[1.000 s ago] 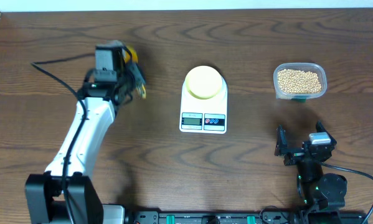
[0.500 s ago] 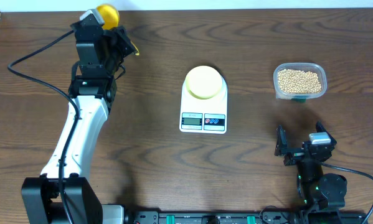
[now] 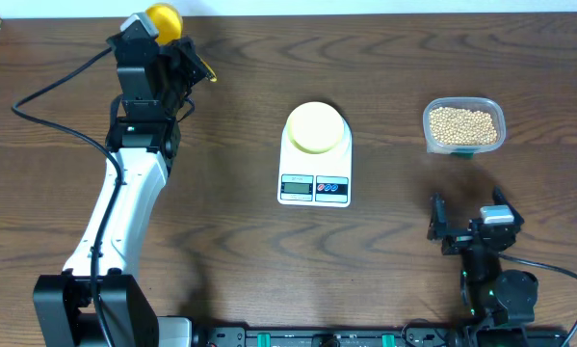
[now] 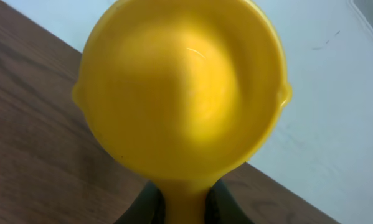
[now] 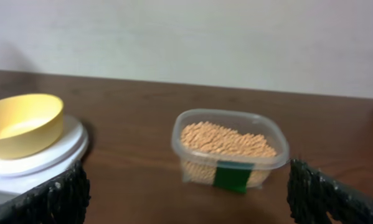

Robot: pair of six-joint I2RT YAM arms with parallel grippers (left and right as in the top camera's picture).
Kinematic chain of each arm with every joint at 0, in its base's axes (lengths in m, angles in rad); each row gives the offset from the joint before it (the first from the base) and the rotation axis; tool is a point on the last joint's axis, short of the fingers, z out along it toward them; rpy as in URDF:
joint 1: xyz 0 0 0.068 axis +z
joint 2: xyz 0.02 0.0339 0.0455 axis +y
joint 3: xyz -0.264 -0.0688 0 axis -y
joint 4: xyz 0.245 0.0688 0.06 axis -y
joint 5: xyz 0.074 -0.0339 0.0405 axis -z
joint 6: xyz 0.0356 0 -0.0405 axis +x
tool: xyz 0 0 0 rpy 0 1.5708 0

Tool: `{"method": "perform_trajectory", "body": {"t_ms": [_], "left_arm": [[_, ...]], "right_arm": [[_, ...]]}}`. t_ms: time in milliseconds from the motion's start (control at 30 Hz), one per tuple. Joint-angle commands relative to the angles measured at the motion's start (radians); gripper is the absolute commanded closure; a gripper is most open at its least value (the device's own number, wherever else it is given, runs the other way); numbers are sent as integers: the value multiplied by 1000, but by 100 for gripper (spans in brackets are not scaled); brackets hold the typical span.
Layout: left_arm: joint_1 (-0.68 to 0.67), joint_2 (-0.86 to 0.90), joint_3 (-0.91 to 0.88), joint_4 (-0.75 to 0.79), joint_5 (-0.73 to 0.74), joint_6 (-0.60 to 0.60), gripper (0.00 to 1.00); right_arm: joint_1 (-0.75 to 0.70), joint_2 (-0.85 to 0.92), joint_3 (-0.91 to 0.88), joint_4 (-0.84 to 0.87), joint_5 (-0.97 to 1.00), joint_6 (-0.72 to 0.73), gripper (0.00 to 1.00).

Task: Scoop item into bowl and weigh 50g on scale
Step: 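Lift the yellow scoop with the left gripper toward the back, then bring the right gripper toward the scoop held by the left gripper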

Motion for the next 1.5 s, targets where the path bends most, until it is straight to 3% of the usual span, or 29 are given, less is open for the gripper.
{"method": "perform_trajectory", "body": {"t_ms": [0, 267, 400, 533, 700, 833, 1033, 1233, 1333, 1400, 1433, 1467], "left_arm": [[0, -11, 15, 3, -5, -73, 91], [0, -11, 15, 2, 21, -194, 92], [0, -11, 15, 2, 22, -290, 93], [0, -11, 15, 7, 22, -471, 92], [0, -11, 15, 11, 74, -692, 93], [0, -11, 15, 17, 156, -848, 93], [0, -11, 15, 33, 200, -920, 92], [0, -11, 15, 110, 205, -952, 93], [-1, -11, 15, 137, 205, -952, 93], [-1, -11, 15, 142, 205, -952, 93], [-3, -11, 15, 144, 205, -952, 93], [-3, -11, 15, 145, 205, -956, 93]], "right_arm": [[-2, -6, -2, 45, 52, -29, 1], [-7, 85, 13, 317, 44, 10, 1], [-7, 251, 115, 363, 43, 8, 1], [-7, 515, 322, 358, -23, -60, 1], [-7, 867, 659, 267, -153, -82, 1], [-7, 1124, 954, 87, -281, -81, 1], [-6, 1385, 1267, -130, -429, -78, 1], [3, 1488, 1318, -111, -611, -75, 1], [11, 1516, 1318, -52, -661, 1, 1], [16, 1535, 1318, 43, -710, 172, 1], [18, 1547, 1318, 99, -712, 259, 3], [20, 1556, 1318, 138, -706, 321, 16]]}}
